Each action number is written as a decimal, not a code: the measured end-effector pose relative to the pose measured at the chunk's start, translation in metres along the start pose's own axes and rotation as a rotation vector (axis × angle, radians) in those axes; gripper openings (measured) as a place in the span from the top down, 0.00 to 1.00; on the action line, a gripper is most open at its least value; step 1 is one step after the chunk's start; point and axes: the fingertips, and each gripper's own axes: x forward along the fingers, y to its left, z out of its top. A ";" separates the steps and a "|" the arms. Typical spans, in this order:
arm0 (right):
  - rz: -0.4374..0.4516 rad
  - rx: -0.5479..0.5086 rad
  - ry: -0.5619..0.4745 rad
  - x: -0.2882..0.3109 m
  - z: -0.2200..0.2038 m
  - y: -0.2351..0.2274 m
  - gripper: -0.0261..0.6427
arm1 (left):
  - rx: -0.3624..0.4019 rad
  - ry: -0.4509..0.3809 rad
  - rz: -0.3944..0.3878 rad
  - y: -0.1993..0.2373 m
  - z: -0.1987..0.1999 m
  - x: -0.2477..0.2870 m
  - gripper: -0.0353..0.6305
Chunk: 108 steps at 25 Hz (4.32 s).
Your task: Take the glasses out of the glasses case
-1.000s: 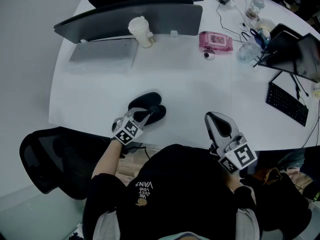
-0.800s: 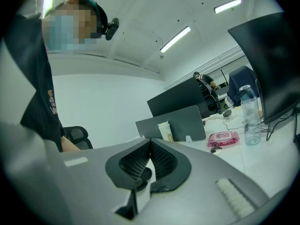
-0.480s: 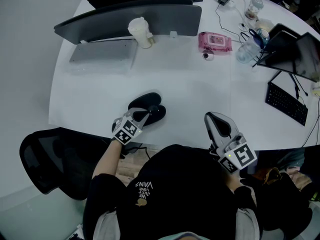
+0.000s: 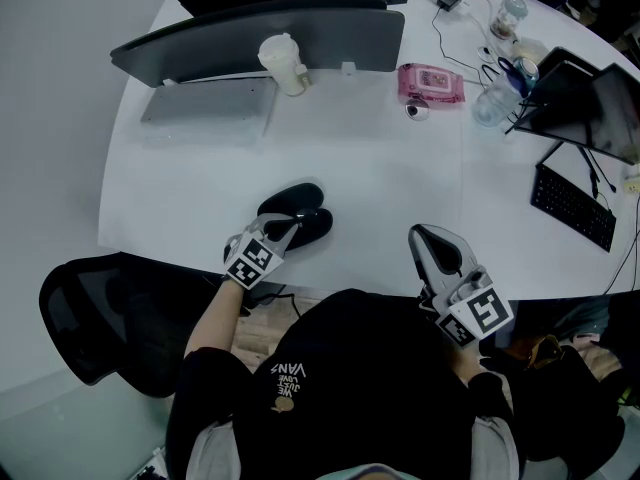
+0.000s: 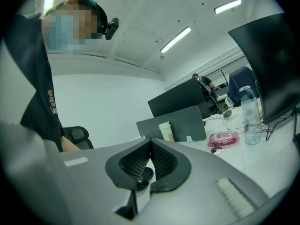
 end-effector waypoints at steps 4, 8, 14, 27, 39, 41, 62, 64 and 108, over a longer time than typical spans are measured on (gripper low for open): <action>0.005 0.002 -0.001 -0.001 -0.001 0.002 0.96 | -0.012 -0.019 0.023 0.003 0.005 -0.007 0.93; 0.012 0.007 -0.003 -0.004 -0.002 0.005 0.96 | -0.026 -0.037 0.047 0.007 0.009 -0.016 0.93; 0.010 0.005 -0.001 -0.010 -0.002 0.010 0.96 | -0.040 -0.074 0.087 0.010 0.019 -0.031 0.94; 0.008 -0.010 -0.012 -0.029 -0.003 0.031 0.96 | -0.059 -0.179 0.159 0.001 0.046 -0.068 0.94; 0.023 -0.036 -0.021 -0.041 0.001 0.059 0.96 | -0.083 -0.340 0.205 -0.016 0.088 -0.117 0.93; 0.025 -0.040 -0.023 -0.042 0.002 0.063 0.96 | -0.082 -0.364 0.215 -0.018 0.094 -0.125 0.94; 0.031 -0.071 -0.046 -0.061 0.002 0.106 0.96 | -0.127 -0.524 0.281 -0.056 0.113 -0.207 0.94; 0.033 -0.074 -0.047 -0.063 0.001 0.112 0.96 | -0.129 -0.536 0.285 -0.060 0.112 -0.214 0.94; 0.012 -0.152 0.001 -0.080 -0.024 0.155 0.96 | -0.297 -0.604 0.315 -0.118 0.060 -0.250 0.94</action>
